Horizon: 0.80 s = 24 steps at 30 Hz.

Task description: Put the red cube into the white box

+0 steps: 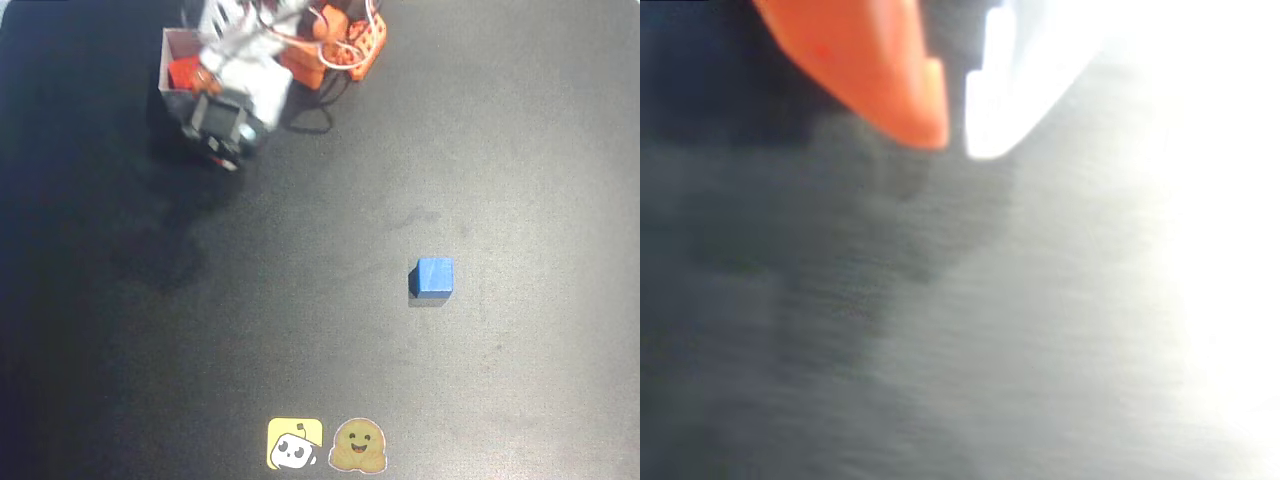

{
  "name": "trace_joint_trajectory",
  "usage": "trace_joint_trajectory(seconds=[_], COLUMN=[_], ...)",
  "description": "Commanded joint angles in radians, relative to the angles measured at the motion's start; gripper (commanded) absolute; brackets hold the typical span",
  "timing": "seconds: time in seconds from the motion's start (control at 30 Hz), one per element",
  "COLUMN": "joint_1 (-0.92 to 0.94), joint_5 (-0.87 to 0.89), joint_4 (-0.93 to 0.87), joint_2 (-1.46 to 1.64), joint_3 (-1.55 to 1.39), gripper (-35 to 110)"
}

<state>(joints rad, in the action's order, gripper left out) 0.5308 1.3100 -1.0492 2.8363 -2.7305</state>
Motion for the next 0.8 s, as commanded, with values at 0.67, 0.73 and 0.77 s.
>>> trace_joint_trajectory(seconds=[0.67,0.73,0.77], joint_1=[-0.491,-0.491,-0.491], joint_5=[0.267,0.250,0.249], joint_4=[-0.235,-0.252,-0.259], joint_2=[0.357,0.360,0.360], joint_3=[-0.132,-0.133,-0.133], gripper=[0,0,0])
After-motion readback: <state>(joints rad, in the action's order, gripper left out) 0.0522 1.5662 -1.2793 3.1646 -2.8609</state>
